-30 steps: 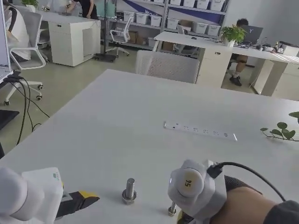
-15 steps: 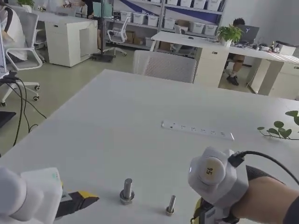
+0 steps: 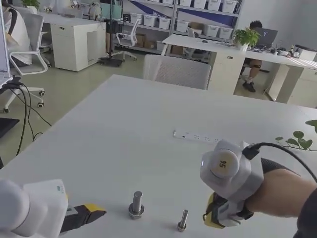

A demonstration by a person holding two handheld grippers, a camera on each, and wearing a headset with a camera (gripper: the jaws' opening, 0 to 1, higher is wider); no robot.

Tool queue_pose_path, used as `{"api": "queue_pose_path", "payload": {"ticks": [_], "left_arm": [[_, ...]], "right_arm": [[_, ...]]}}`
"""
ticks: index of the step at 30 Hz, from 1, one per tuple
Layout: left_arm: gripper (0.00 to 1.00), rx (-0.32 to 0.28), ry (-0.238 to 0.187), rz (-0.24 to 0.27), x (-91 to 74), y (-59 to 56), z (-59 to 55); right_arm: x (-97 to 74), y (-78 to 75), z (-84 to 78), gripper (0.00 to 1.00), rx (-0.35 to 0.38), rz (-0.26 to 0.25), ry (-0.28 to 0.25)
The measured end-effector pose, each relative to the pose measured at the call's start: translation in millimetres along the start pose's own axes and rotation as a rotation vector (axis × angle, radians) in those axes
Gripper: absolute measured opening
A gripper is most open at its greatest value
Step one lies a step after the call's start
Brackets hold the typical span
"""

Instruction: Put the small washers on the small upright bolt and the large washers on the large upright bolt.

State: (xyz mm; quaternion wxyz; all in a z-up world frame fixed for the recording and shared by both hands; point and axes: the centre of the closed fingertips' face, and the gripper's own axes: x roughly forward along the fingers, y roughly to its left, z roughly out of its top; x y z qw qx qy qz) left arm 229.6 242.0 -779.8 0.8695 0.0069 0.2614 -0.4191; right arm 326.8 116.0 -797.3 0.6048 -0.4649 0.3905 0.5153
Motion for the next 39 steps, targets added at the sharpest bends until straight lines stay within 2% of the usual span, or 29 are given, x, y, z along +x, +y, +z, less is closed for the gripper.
{"api": "queue_pose_path", "payload": {"ticks": [6,16,39], "left_arm": [[0.92,-0.003,-0.001,0.005,-1.3,0.5,-0.6],[0.92,-0.010,-0.003,0.015,-2.8,1.3,-2.4],[0.92,-0.026,-0.002,0.027,-4.7,5.0,-5.8]], "right_arm": [[1.9,-8.2,13.4,0.13,-0.032,-0.003,-0.001],[14.4,-10.2,26.7,0.13,-0.073,0.025,0.014],[32.4,-8.3,25.4,0.13,-0.097,0.071,0.055]]}}
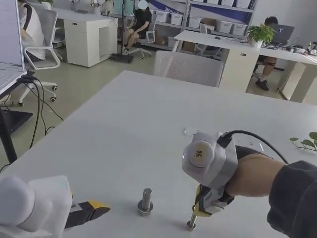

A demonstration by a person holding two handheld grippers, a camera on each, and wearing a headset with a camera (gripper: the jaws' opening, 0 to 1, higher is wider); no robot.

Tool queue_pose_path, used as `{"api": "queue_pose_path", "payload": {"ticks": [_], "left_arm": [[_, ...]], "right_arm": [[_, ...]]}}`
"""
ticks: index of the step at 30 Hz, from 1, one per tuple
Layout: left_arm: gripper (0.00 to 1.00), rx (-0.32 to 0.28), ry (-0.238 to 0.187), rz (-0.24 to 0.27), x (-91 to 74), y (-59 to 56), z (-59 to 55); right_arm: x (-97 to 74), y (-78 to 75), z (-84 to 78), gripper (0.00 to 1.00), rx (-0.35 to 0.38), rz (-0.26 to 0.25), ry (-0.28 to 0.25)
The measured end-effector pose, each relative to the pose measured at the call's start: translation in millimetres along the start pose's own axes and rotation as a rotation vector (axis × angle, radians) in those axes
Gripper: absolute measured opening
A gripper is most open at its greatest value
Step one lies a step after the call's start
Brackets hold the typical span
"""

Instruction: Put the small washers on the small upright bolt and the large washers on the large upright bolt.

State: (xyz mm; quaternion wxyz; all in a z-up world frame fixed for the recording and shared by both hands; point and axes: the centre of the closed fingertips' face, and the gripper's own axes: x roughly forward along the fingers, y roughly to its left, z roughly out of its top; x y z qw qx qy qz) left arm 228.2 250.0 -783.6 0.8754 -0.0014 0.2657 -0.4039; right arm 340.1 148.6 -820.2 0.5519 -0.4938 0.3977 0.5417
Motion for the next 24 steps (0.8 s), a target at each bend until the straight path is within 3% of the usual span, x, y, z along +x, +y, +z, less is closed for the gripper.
{"api": "queue_pose_path", "payload": {"ticks": [24], "left_arm": [[0.92,-0.007,0.010,0.001,-0.7,2.8,-5.2]], "right_arm": [[26.1,5.3,-5.4,0.13,0.023,0.041,0.019]]}}
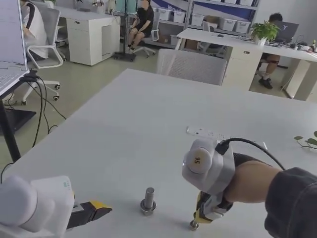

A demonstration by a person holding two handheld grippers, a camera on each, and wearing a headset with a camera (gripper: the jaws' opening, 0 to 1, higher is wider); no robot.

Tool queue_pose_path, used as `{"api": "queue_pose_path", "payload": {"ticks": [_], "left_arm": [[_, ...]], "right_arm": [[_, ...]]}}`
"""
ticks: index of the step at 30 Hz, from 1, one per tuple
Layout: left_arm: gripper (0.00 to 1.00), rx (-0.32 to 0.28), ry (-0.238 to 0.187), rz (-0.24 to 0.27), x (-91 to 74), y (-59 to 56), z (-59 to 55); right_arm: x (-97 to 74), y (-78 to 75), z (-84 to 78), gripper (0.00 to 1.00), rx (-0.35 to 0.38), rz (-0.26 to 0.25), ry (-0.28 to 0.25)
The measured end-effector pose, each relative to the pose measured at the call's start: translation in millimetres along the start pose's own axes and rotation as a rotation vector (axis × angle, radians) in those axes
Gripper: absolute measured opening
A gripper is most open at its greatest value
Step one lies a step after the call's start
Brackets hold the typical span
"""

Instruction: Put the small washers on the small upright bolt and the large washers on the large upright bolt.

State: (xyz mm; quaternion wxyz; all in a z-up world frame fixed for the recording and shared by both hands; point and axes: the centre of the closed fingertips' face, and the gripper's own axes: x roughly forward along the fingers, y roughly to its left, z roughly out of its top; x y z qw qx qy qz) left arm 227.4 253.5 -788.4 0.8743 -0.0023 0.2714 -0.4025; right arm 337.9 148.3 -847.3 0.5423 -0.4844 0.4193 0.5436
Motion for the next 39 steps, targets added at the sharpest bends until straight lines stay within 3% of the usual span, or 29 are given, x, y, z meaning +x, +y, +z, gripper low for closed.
{"api": "queue_pose_path", "payload": {"ticks": [19,39], "left_arm": [[0.92,-0.007,0.011,0.000,0.6,0.6,-2.3],[0.92,-0.007,0.015,0.001,1.8,2.1,-1.5]], "right_arm": [[20.6,3.3,-4.5,0.13,0.016,0.028,0.018],[20.8,-0.6,-3.0,0.16,0.037,0.020,-0.006]]}}
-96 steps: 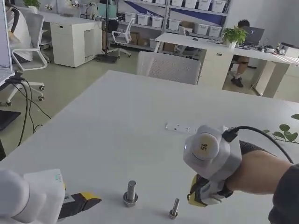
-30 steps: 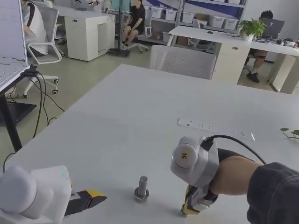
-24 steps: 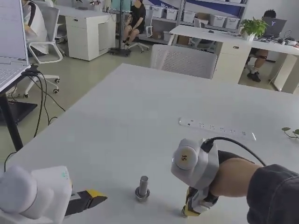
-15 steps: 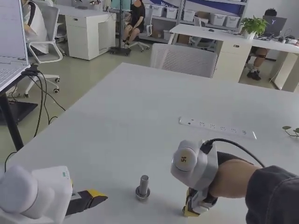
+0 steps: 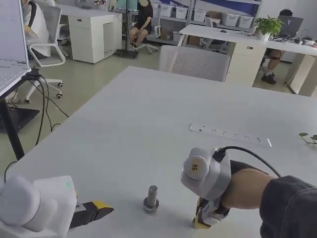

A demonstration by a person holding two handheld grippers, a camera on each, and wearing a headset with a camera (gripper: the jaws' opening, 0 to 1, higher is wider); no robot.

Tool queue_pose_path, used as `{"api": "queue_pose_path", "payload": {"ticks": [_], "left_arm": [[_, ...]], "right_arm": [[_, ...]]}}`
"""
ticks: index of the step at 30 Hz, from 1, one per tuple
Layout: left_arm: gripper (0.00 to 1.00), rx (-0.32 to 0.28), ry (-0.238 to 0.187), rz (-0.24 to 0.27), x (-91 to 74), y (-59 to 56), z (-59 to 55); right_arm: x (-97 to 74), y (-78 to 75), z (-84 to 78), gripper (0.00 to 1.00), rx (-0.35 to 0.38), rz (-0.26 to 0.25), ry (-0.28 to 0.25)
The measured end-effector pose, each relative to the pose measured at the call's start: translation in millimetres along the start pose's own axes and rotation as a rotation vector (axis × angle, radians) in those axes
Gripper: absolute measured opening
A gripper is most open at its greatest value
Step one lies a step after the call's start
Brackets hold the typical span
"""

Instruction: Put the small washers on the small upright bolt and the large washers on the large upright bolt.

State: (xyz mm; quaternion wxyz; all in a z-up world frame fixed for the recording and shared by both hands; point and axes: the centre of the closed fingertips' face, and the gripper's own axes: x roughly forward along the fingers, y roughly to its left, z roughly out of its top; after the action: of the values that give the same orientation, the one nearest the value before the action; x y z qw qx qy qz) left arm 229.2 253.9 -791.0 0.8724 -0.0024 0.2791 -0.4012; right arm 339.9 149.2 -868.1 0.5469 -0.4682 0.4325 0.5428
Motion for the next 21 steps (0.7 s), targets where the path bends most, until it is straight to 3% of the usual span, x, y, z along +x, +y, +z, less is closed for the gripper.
{"api": "queue_pose_path", "payload": {"ticks": [8,21], "left_arm": [[0.92,0.001,0.002,-0.001,0.7,-0.5,0.7],[0.92,0.013,0.003,-0.012,2.8,-2.5,3.1]], "right_arm": [[-4.2,-1.1,-0.1,0.21,0.015,-0.011,-0.021],[-12.8,-1.7,-6.1,0.40,0.073,-0.040,-0.079]]}}
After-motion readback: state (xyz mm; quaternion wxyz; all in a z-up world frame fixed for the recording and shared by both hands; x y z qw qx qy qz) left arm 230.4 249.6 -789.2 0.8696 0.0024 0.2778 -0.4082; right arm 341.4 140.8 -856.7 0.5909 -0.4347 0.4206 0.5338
